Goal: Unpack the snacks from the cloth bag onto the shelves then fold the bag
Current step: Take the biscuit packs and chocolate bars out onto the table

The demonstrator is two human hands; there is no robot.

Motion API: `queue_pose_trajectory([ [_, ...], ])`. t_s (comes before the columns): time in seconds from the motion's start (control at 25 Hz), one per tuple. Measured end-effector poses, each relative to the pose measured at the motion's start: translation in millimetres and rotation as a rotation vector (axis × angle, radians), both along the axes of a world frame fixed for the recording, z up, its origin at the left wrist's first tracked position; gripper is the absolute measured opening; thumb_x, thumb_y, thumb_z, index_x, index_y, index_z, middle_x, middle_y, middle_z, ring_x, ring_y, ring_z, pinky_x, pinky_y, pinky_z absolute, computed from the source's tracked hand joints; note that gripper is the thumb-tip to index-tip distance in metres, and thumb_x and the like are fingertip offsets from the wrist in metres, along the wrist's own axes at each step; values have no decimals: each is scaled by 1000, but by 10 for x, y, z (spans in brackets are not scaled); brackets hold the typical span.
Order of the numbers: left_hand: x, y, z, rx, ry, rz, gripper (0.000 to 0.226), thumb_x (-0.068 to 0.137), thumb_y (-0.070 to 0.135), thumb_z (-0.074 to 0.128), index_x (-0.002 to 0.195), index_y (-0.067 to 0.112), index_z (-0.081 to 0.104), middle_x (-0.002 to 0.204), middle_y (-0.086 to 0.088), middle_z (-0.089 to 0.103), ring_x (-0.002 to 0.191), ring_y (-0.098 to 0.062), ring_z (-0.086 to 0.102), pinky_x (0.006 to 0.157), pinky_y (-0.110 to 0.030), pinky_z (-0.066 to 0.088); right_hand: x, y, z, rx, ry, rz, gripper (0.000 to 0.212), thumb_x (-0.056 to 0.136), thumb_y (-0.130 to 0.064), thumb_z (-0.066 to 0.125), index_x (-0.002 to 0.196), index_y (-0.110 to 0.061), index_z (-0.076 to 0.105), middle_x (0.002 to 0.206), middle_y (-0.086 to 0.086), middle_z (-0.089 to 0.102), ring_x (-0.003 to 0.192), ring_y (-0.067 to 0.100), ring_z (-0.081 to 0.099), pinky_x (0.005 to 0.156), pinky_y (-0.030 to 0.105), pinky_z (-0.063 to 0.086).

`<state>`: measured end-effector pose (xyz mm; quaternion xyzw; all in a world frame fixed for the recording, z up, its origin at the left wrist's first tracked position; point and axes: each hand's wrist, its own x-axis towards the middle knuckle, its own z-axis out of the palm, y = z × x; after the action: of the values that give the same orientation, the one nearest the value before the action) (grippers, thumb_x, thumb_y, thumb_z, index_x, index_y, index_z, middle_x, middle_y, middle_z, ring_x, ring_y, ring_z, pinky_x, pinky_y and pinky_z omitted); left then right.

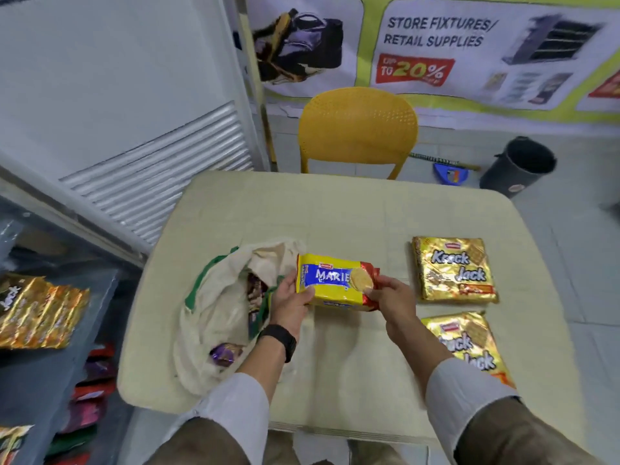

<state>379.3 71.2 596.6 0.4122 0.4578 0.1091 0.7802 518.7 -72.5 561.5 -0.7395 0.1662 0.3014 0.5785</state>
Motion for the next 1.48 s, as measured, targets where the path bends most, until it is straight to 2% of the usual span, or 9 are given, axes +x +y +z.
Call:
queue_pose_trajectory([
  [0.12, 316, -298, -239, 104, 175, -277, 42, 86, -13, 60, 119, 13, 62, 122, -14, 71, 110, -31, 66, 103, -42, 49, 271, -279, -130, -178, -27, 83, 50, 77, 5, 68, 125, -10, 71, 122, 12, 70, 110, 32, 66, 92, 41, 56],
  [0.36, 269, -578, -453, 45, 357, -478, 56, 79, -13, 54, 128, 15, 60, 86, 2, 62, 68, -12, 48, 57, -23, 35, 382, -436, -215, -239, 34, 297, 54, 80, 9, 60, 131, -7, 66, 123, 11, 65, 103, 25, 61, 91, 39, 54],
  [0.48, 180, -511, -411, 126, 351, -439, 48, 82, -11, 55, 121, 16, 64, 95, 0, 71, 80, -12, 61, 71, -24, 50, 327, -367, -127, -328, -75, 384, 43, 87, -8, 63, 130, -10, 66, 126, 11, 68, 105, 26, 63, 89, 35, 52],
  [0.6, 36, -313, -215, 146, 275, -273, 32, 88, -5, 59, 103, 21, 69, 92, 13, 69, 81, 7, 67, 76, -13, 53, 207, -54, 33, -445, -331, 534, 45, 89, -12, 60, 134, -12, 62, 136, 11, 64, 123, 29, 60, 97, 32, 45],
  [0.84, -888, 383, -242, 224, 387, 67, 29, 93, 2, 58, 116, 14, 73, 111, -7, 76, 106, -22, 70, 99, -40, 55, -536, 870, 259, -177, -661, 1031, 44, 86, 1, 60, 128, -9, 68, 129, 12, 69, 120, 30, 63, 104, 33, 45],
  [1.0, -1150, 425, -362, 368, 560, -205, 34, 100, 16, 49, 122, 26, 72, 123, 1, 73, 109, -21, 66, 89, -29, 51, -1012, 1253, 182, -213, -816, 1619, 48, 82, -2, 51, 127, -10, 64, 129, 14, 64, 120, 35, 57, 98, 40, 47],
  [1.12, -1164, 367, -445, 508, 598, -373, 39, 98, 10, 45, 124, 24, 71, 124, -1, 73, 116, -26, 65, 96, -37, 52, -1063, 1341, 114, -432, -1044, 1876, 42, 79, -11, 54, 120, -16, 65, 121, 8, 66, 116, 32, 59, 106, 44, 38],
  [1.32, -966, 192, -532, 496, 441, -408, 42, 95, 2, 43, 120, 21, 71, 114, 3, 74, 103, -10, 66, 92, -23, 53, -729, 919, -38, -766, -1058, 1674, 28, 95, -33, 46, 118, -28, 62, 121, -1, 66, 115, 27, 61, 102, 47, 33],
  [1.48, -849, -16, -675, 427, 395, -430, 36, 90, 0, 44, 108, 22, 66, 108, 1, 66, 103, -17, 63, 83, -20, 49, -552, 682, -127, -769, -802, 1660, 33, 96, -32, 46, 128, -26, 53, 130, 0, 62, 122, 28, 58, 97, 48, 38],
])
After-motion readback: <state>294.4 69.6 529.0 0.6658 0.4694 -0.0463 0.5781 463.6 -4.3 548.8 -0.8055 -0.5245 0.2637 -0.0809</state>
